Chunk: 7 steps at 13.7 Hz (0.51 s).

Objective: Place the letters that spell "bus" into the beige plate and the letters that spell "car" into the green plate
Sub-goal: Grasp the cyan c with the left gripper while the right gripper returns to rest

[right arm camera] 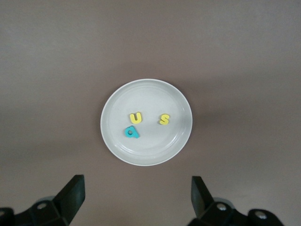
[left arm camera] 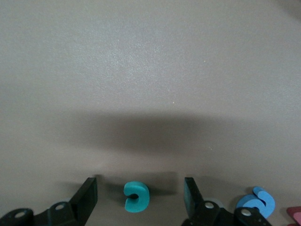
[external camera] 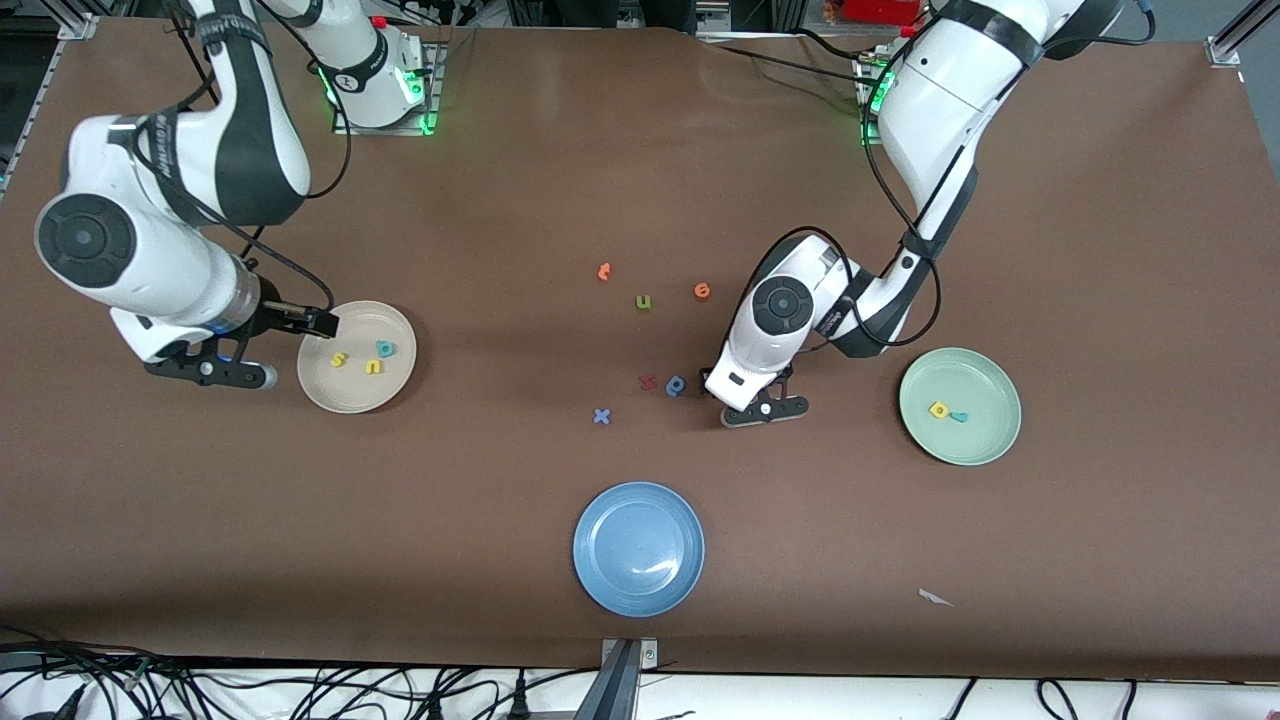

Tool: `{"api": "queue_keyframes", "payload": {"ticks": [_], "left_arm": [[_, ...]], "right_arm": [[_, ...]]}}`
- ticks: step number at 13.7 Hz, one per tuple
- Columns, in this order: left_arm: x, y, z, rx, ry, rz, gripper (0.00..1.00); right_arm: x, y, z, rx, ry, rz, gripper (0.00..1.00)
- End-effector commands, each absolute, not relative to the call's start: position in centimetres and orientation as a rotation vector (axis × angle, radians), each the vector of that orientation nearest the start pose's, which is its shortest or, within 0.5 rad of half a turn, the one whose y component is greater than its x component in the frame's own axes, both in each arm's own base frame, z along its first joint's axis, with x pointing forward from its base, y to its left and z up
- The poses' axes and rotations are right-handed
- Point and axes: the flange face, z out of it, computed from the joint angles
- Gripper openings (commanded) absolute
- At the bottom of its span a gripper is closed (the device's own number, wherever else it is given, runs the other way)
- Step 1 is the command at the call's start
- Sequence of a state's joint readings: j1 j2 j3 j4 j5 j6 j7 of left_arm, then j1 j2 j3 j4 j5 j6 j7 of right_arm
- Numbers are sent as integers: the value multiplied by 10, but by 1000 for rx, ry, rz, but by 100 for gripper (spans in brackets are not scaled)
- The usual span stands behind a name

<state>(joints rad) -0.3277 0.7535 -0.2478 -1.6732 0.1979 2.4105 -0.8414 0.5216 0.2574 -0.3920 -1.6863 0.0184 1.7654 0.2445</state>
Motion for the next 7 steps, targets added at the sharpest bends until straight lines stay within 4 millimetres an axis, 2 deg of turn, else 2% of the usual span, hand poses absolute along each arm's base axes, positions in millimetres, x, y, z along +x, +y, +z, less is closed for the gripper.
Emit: {"api": "queue_keyframes", "payload": {"ticks": [1,2,3,5,6,7], "left_arm": [[579,-354,175,-3145,-288,-3,75],[576,-358,173,-3142,-278,4,71],[575,-358,173,-3141,-280,6,69],[573,-358,172,-3126,-274,29,61],[571,-360,172,-3124,-271,36,56],[571,-360,172,-3123,-269,35,51]], "right_arm": [[587,117,492,-3186,92,180,100],[587,109,498,-3170,98,169,100],[582,110,508,-3154,85,143,100],[571,90,518,-3146,112,62,100],[566,73,532,-3144,152,18,100],[562,45,551,-3140,193,-15,100]]}}
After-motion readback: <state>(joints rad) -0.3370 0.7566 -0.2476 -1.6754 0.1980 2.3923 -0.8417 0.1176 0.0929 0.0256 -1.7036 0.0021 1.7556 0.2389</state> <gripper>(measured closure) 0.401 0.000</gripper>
